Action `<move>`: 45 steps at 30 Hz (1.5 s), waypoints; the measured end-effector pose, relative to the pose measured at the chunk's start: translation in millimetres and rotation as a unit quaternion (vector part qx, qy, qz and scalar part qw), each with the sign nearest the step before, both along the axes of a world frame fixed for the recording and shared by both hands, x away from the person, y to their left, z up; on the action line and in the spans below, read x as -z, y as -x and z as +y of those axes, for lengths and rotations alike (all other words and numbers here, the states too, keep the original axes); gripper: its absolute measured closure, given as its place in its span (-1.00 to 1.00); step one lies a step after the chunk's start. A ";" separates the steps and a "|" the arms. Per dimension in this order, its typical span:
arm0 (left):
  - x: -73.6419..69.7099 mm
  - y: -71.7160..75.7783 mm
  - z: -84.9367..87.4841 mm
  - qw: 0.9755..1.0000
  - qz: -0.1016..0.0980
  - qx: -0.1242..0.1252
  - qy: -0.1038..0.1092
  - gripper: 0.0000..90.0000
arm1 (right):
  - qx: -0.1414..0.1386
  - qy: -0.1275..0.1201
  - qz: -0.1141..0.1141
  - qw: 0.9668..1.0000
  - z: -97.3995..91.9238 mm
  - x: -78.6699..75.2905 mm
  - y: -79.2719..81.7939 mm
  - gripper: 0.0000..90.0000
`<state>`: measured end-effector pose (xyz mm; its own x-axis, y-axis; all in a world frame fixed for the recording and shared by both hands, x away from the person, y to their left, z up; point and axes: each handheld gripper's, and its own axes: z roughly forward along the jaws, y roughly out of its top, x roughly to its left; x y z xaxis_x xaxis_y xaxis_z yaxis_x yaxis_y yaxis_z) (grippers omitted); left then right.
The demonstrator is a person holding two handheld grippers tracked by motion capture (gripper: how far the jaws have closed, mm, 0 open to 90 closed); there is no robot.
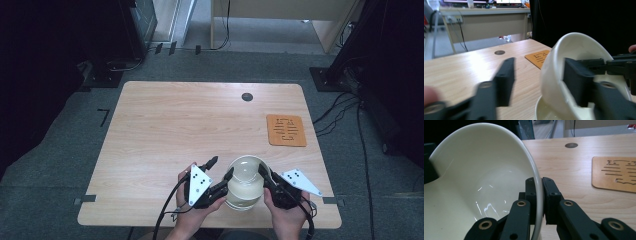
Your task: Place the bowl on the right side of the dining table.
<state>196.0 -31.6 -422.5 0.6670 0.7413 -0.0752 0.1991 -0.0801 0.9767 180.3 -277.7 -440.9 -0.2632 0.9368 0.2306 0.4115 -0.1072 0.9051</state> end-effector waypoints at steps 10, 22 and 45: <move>-1.4 -7.3 20.4 1.000 0.027 0.008 0.004 -0.88 | 0.028 -0.003 -0.015 0.999 -15.5 -7.4 1.9 0.88; 11.5 -12.0 53.6 0.999 0.037 -0.033 -0.022 -0.95 | 0.048 -0.001 -0.019 0.999 -28.5 -9.7 2.4 0.87; 43.3 -21.8 133.6 0.988 0.078 -0.125 -0.037 -0.98 | 0.082 0.005 -0.015 0.997 -49.4 -6.2 -0.1 0.87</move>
